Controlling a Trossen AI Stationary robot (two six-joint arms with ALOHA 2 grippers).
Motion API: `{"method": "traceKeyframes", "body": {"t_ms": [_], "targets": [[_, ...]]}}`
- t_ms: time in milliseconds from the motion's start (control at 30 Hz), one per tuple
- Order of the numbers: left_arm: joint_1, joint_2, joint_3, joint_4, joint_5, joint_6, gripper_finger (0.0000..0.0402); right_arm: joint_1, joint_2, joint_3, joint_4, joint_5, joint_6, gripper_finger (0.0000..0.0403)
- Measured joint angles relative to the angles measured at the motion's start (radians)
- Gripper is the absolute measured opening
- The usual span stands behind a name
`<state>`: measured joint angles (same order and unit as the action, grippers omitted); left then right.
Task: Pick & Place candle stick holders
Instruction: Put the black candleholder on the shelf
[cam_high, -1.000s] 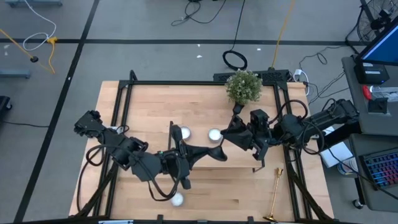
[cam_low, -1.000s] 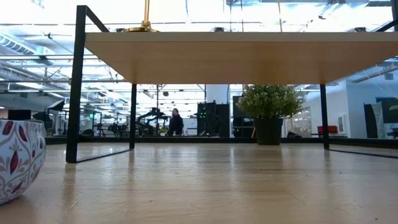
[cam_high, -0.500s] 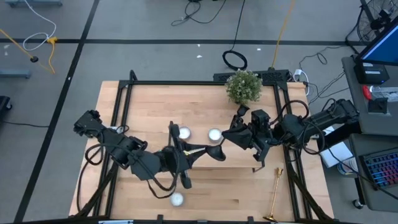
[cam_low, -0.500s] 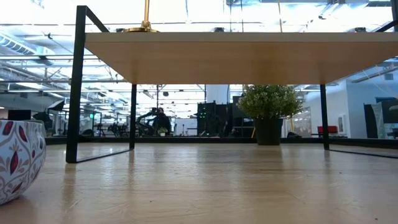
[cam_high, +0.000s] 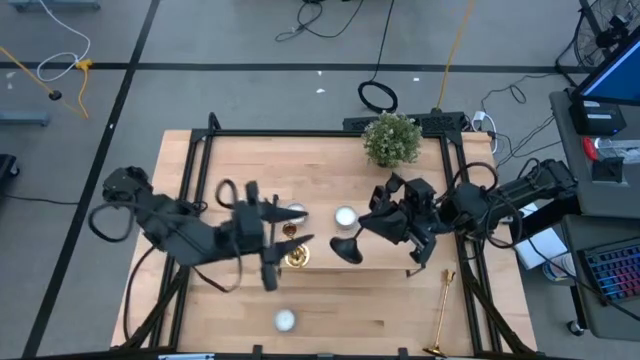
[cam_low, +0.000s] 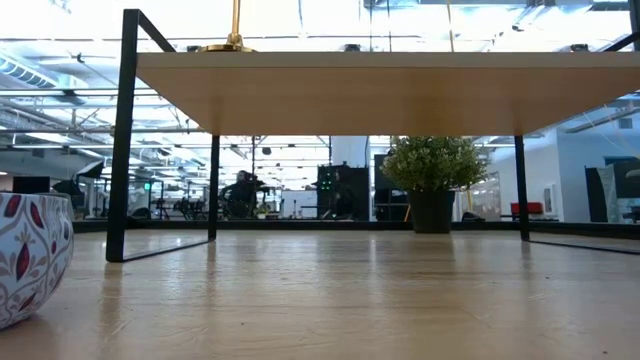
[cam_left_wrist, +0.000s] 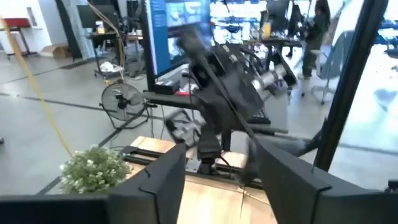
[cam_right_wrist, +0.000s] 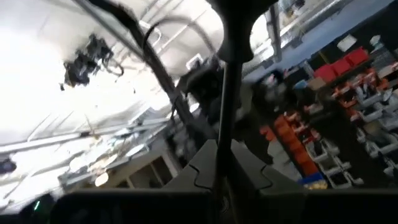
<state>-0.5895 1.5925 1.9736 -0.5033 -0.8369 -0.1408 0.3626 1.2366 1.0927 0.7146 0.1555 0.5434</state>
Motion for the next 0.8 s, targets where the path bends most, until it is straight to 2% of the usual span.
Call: {"method": "traceKeyframes", "body": {"t_ms": [133, 367, 600, 800], "targets": [[-0.017, -0.047, 0.001, -0.034, -0.045, -0.024, 0.0214, 0.008, 0.000, 0.000, -0.120, 0.006, 0.010, 0.0010], [-0.048, -0.108, 0.001, -0.128, -0.083, -0.069, 0.0196, 0.057, 0.000, 0.058, -0.416, 0.183, -0.060, 0.0010], [-0.057, -0.121, 0.001, -0.222, -0.115, -0.128, 0.0163, 0.120, 0.011, 0.070, -0.484, 0.371, -0.133, 0.0010], [-0.066, -0.121, 0.001, -0.277, -0.114, -0.175, 0.0145, 0.175, 0.083, 0.087, -0.527, 0.395, -0.191, 0.0010]]}}
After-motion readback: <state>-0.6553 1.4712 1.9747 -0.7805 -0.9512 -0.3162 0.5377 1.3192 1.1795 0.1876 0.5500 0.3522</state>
